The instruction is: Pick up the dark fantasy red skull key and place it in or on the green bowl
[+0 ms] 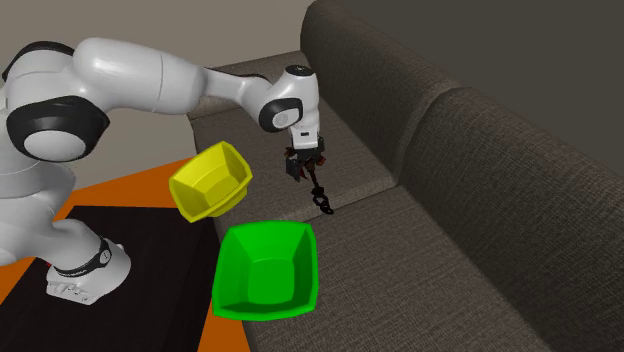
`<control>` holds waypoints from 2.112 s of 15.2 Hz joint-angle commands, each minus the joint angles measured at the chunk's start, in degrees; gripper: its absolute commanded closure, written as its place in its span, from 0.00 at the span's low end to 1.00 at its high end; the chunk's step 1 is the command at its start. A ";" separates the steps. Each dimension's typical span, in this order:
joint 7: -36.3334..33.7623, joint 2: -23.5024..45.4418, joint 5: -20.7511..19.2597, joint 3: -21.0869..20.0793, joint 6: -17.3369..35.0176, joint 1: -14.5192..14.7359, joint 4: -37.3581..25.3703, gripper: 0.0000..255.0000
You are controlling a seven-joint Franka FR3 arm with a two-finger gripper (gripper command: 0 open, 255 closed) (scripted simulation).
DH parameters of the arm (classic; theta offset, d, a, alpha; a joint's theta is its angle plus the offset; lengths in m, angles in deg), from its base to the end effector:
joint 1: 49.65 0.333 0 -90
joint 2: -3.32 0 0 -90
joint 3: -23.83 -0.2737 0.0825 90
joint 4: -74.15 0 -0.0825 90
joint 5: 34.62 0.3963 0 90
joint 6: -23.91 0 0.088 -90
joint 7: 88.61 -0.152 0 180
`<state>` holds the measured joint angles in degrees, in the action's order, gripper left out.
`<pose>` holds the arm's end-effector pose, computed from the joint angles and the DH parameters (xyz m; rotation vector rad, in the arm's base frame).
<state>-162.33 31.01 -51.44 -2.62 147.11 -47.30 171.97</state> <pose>0.5938 0.2854 0.2473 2.9569 -1.0327 0.0658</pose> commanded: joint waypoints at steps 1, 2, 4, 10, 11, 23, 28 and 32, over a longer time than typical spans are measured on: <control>-2.81 5.01 -1.36 1.30 -0.38 2.00 -5.26 0.00; -3.05 5.62 -1.44 1.51 -0.48 2.26 -5.99 0.00; -3.28 6.42 -1.84 1.80 0.61 2.41 -5.66 0.00; -3.96 8.81 -3.00 2.64 3.52 2.85 -5.01 0.00; -3.96 8.82 -3.00 2.64 3.51 2.85 -5.02 0.00; -3.95 8.81 -2.99 2.64 3.50 2.84 -5.02 1.00; -3.82 8.39 -2.79 2.49 2.99 2.76 -5.14 1.00; -3.27 6.77 -1.96 1.92 0.84 2.43 -5.77 1.00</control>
<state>-165.78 38.23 -53.62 -0.57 148.45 -44.72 166.28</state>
